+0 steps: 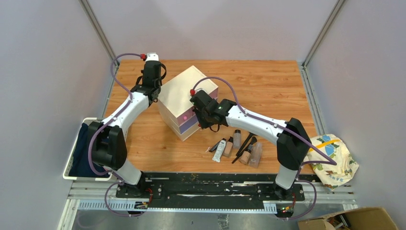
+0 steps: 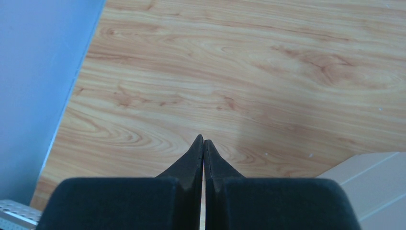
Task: Organize the makeup
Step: Move the storage box to the center of the board.
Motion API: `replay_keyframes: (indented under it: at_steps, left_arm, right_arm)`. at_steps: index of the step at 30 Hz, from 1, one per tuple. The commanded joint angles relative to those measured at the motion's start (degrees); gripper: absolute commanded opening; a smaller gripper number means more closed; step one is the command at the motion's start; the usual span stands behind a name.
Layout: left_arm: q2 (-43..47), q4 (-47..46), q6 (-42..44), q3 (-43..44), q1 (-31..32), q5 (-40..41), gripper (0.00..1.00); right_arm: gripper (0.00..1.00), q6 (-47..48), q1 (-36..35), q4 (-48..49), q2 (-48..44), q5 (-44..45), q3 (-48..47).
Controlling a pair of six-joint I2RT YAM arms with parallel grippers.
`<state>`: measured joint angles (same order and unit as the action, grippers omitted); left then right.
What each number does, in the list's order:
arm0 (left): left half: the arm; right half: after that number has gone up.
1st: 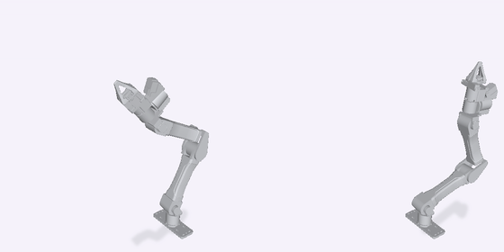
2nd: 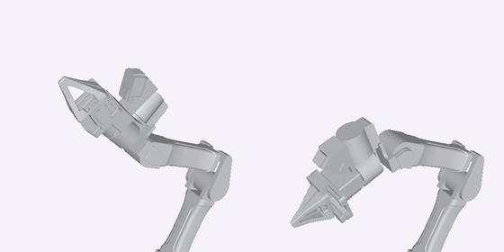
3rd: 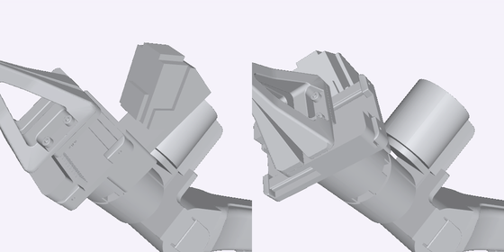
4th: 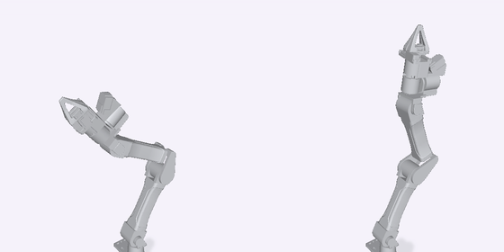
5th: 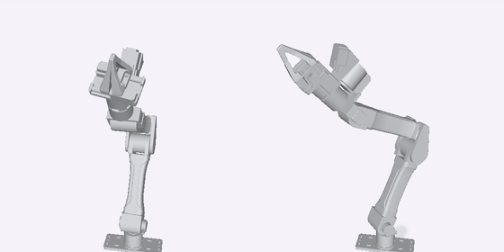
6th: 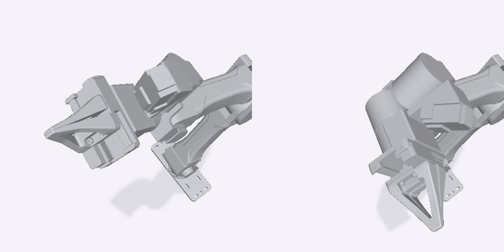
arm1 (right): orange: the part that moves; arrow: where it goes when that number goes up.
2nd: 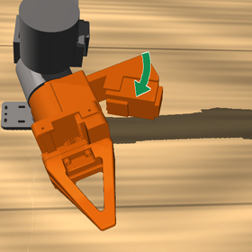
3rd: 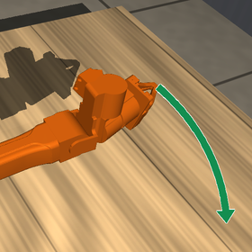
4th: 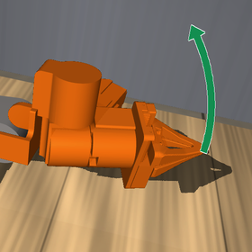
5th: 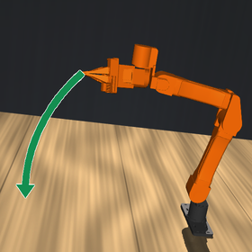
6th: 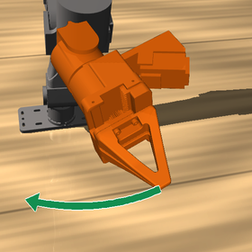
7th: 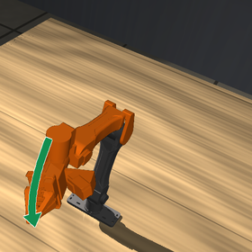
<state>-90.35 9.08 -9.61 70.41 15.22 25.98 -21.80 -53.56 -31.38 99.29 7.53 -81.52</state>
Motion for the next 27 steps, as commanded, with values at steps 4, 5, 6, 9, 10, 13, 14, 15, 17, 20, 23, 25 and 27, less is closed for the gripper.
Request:
replay_keyframes:
  at_steps: [4,5,6,9,10,13,14,15,17,20,23,25,27]
  left_arm:
    - [2.6,1.4,-0.8,-0.8,2.4,-5.7,0.0]
    - [2.5,1.4,-0.7,-0.8,2.4,-5.3,0.0]
    - [2.4,1.4,-0.6,-0.7,2.4,-5.0,0.0]
    - [2.6,1.8,-0.4,-0.5,2.4,-2.4,0.0]
    - [2.8,1.8,-0.4,-0.6,2.4,-1.4,0.0]
    - [3.1,1.3,0.0,-0.5,2.0,-0.9,0.0]
    - [2.9,1.3,0.1,-0.2,1.8,-1.0,0.0]
    - [2.5,1.4,0.3,0.3,1.6,-1.0,0.0]
    - [1.3,1.5,0.3,1.7,1.1,-1.2,0.0]
    - [-0.9,2.1,0.0,4.5,0.2,-1.9,0.0]
    - [-2.5,2.3,0.4,6.9,-0.3,-1.0,0.0]
    - [-3.1,2.1,0.9,8.4,-0.5,0.6,0.0]
    - [-3.8,2.4,1.7,10.3,-0.7,2.0,0.0]
  right_arm:
    - [0.0,2.6,-0.4,3.6,8.8,-1.5,-7.3]
    - [0.0,3.0,-0.3,3.3,9.2,-1.1,-8.0]
    - [0.0,3.2,-0.3,3.1,9.5,-0.8,-8.8]
    - [0.0,4.1,-0.1,2.9,10.2,0.2,-9.8]
    - [0.0,4.2,0.1,2.9,10.5,0.6,-10.4]
    - [0.0,4.4,1.1,2.9,11.6,-0.3,-12.1]
    - [0.0,4.5,1.3,2.9,12.0,-0.5,-12.7]
    - [0.0,4.8,1.5,2.9,12.5,-0.6,-13.2]
    - [0.0,5.3,1.6,2.9,13.4,-0.4,-14.4]
    - [0.0,6.0,1.9,2.9,14.6,-0.1,-16.1]
    - [0.0,6.4,2.5,2.9,15.4,-0.1,-16.7]
    - [0.0,6.4,3.0,2.8,16.3,-0.8,-17.7]
    - [0.0,6.3,3.4,2.9,17.2,-1.9,-18.8]
